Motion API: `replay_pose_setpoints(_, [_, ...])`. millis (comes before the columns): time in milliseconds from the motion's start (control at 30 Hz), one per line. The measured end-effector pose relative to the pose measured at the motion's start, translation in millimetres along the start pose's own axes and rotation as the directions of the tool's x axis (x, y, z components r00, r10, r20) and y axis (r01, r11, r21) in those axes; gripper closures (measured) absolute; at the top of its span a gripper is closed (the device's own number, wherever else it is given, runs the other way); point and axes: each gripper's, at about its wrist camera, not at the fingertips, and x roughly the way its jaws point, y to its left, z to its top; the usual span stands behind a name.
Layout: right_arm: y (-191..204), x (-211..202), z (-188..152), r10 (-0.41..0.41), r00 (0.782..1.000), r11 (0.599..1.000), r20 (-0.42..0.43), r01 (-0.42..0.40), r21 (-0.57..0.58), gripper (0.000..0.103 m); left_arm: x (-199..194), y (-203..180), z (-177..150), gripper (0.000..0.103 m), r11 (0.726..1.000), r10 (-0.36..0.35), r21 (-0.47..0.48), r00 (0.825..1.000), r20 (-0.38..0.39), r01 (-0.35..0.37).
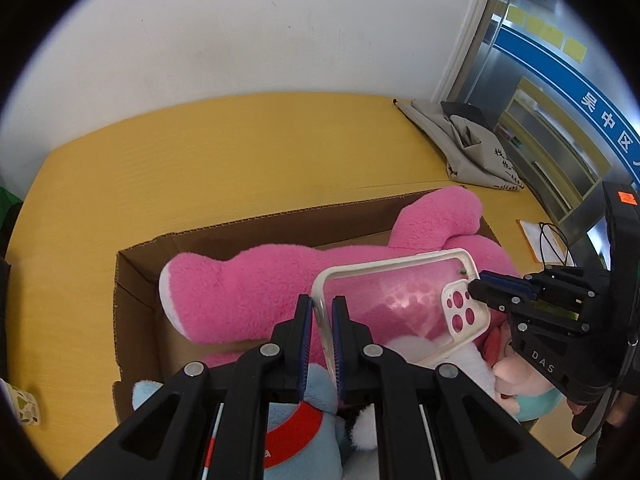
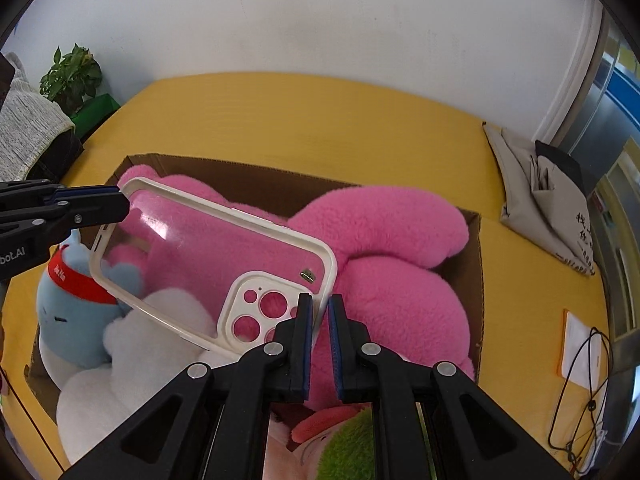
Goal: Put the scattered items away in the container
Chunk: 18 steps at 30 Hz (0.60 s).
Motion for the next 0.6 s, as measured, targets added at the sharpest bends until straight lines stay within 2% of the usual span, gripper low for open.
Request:
replay_pose_setpoints(100, [-1,-1,-3,0.023,1.000,0.999,0.001,-0.023,0.029,0.092,-16,9,-2,0.089,0.999,-0.031,-0.041,0.998,0.052,0.034])
replay_pose_setpoints(167, [-3,-8,-7,0.038,0.999,0.998,0.017,-0.039,0.043,0.085,-35,13,-4,0.069,0.998,-0.040,-0.052,0.995,0.094,0.045])
replay_pose_setpoints(200, [-1,-16,-9,0.045,0.998,0.998,0.038,-0.047,0.047,0.068,-48,13,-7,0.061,0.998,-0.029,-0.053,0.993,0.118,0.035])
replay_pose_setpoints(233, [1,-26,-13,0.052,0.996,0.997,0.068,-0.056,0.051,0.045,-62,13,-11,0.046,0.999,-0.011,-0.049,0.989,0.145,0.018])
replay_pose_setpoints(267, [3,-38,-17,0.057,0.993,0.997,0.105,-0.062,0.050,0.035,-76,13,-16,0.038,0.999,0.008,-0.042,0.985,0.174,0.000])
replay_pose_setpoints(300, [5,-53,-24,0.063,0.987,0.996,0.151,-0.070,0.046,0.021,-89,12,-22,0.036,0.999,0.023,-0.037,0.979,0.203,-0.016])
replay_pose_setpoints(367, [6,-80,-36,0.073,0.972,0.996,0.222,-0.084,0.043,0.014,-117,11,-39,0.036,1.000,0.016,0.016,0.975,0.220,-0.020])
replay_pose_setpoints(467, [5,-125,-67,0.077,0.944,0.993,0.320,-0.103,0.065,0.005,-153,4,-68,0.035,0.999,0.047,-0.007,0.962,0.269,-0.047])
replay_pose_setpoints(500, [4,-138,-80,0.083,0.933,0.990,0.351,-0.118,0.079,0.001,-164,-1,-79,0.032,0.999,0.048,-0.007,0.955,0.291,-0.048])
replay_pose_setpoints(533, [3,-151,-96,0.084,0.921,0.987,0.381,-0.130,0.098,0.000,-176,-7,-93,0.022,0.999,0.049,-0.008,0.946,0.321,-0.049])
replay_pose_setpoints(600, [2,-167,-126,0.065,0.907,0.983,0.417,-0.131,0.132,0.000,-190,-18,-120,0.020,0.998,0.057,-0.005,0.927,0.370,-0.060])
